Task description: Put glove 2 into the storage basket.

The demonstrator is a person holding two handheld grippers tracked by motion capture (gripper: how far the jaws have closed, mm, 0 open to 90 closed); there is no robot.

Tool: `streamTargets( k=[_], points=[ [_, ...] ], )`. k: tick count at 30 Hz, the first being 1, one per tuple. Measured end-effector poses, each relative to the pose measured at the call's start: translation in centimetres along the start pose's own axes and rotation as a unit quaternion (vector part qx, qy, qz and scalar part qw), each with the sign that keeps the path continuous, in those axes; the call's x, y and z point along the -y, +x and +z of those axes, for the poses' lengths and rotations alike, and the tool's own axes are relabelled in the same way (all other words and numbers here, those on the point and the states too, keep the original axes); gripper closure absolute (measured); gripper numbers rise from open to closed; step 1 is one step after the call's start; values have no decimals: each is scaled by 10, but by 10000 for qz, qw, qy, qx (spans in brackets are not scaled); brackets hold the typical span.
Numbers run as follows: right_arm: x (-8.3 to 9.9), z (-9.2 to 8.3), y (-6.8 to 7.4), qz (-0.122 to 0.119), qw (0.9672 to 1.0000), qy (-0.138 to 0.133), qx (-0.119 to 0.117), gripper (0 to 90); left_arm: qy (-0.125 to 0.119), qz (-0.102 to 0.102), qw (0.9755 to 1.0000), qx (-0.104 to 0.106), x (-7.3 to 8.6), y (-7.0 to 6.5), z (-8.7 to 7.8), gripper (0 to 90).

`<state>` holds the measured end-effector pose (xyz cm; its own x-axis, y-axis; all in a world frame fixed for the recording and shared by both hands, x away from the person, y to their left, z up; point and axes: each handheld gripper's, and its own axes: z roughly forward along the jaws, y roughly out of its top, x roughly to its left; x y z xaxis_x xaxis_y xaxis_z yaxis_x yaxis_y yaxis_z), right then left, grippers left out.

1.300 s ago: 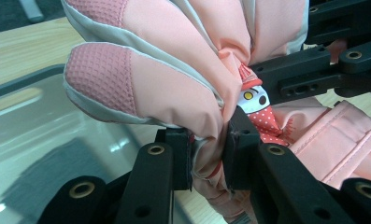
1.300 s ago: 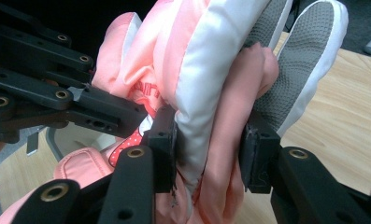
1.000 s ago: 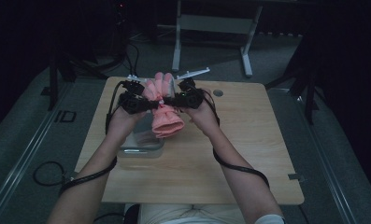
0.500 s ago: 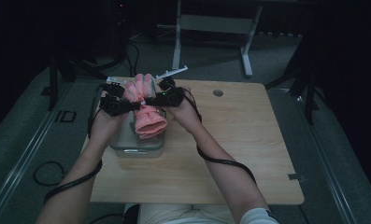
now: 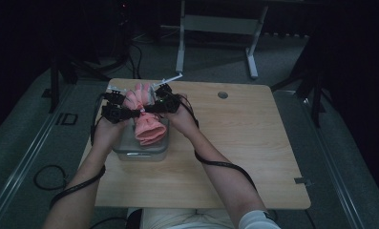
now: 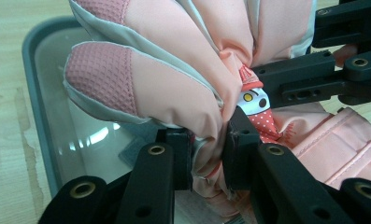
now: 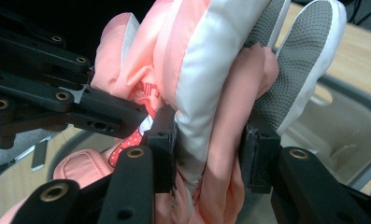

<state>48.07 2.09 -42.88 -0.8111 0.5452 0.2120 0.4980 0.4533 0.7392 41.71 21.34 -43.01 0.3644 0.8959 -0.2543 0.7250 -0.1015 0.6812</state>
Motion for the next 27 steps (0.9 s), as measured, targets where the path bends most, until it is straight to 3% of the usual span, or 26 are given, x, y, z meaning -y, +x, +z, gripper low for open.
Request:
streamTargets(
  k=[6,15,21,27],
  points=[
    [8,16,-7,94,9998,153,-15,620,232,-104,9996,-84,7,7,17,752],
    [25,36,-16,301,9986,416,-143,605,528,-271,9982,-17,21,15,36,750],
    [31,42,-21,390,9979,488,-170,586,555,-344,9979,-9,25,17,43,743],
    [34,46,-25,388,9978,524,-136,515,659,-216,9975,-125,26,21,47,610]
  ],
)
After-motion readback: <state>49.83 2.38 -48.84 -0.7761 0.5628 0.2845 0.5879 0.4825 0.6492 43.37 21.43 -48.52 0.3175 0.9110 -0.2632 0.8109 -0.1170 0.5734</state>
